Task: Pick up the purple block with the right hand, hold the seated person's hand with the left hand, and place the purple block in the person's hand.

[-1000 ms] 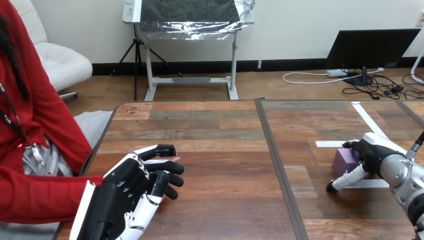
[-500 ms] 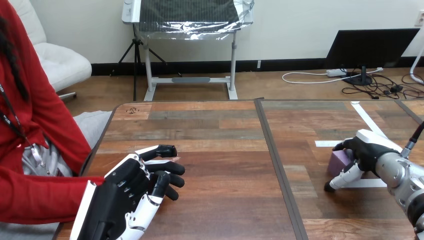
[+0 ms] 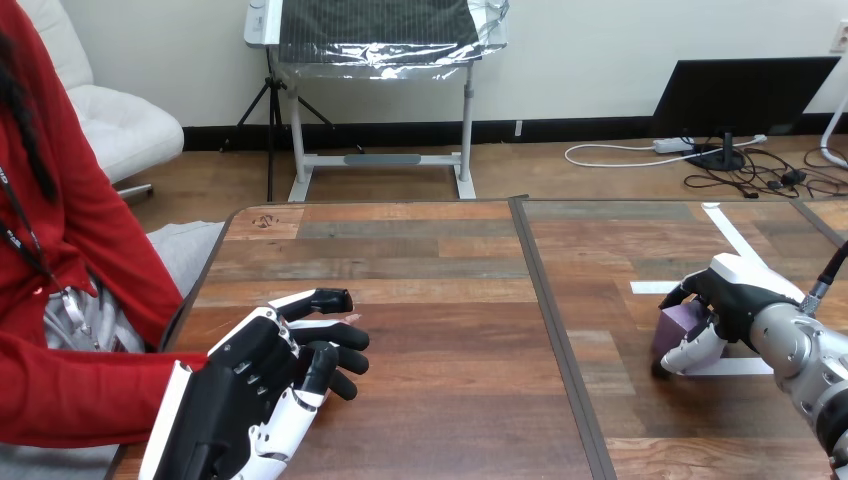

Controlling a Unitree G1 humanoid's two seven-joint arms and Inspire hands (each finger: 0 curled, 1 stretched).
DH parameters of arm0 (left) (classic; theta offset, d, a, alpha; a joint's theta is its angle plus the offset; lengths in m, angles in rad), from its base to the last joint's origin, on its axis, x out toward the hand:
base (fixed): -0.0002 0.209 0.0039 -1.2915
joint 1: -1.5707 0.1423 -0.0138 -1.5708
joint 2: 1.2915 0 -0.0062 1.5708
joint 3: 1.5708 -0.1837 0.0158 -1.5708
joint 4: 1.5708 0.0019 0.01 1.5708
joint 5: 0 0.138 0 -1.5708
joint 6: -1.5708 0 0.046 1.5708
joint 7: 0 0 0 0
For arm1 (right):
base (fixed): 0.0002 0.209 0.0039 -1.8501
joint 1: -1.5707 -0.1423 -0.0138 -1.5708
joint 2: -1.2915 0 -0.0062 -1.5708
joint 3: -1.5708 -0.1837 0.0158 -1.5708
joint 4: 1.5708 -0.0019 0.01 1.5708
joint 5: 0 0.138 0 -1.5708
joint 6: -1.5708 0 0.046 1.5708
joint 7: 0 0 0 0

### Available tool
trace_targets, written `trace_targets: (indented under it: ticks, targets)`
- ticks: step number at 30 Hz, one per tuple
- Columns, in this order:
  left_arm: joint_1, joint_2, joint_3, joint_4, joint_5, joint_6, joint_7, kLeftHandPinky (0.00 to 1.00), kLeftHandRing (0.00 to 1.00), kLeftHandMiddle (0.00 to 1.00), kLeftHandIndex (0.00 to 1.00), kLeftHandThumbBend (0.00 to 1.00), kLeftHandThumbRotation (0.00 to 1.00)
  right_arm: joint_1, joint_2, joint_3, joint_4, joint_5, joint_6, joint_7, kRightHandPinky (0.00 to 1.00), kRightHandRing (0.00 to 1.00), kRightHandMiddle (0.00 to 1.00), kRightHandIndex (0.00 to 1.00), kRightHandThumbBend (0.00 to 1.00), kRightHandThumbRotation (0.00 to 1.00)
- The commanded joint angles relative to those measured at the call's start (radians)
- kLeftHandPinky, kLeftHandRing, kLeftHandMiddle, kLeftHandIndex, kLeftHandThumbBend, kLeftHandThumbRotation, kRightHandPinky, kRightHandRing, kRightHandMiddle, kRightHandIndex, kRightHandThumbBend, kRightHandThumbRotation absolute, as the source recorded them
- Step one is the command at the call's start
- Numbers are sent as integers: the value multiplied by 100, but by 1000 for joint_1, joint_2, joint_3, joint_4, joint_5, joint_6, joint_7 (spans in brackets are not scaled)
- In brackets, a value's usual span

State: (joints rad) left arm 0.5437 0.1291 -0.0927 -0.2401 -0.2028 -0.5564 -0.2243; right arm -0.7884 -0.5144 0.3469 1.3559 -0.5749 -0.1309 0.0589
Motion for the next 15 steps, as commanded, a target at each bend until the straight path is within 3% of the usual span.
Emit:
trace_targets:
  ticks: [1,10,15]
  targets:
    - [-51,-14,17,-15,0,-23,-1,45,56,60,68,35,50,-2,-1,-4,-1,7,-17,-6,62,63,69,71,67,0]
    - [-48,-15,15,-15,-2,-24,-2,46,56,60,68,34,51,-2,0,-18,-2,23,-11,-10,59,61,66,66,65,0]
    - [-42,-15,14,-24,-6,-14,-1,47,56,60,68,34,51,-4,-2,-3,-2,8,-7,-29,60,62,65,65,65,0]
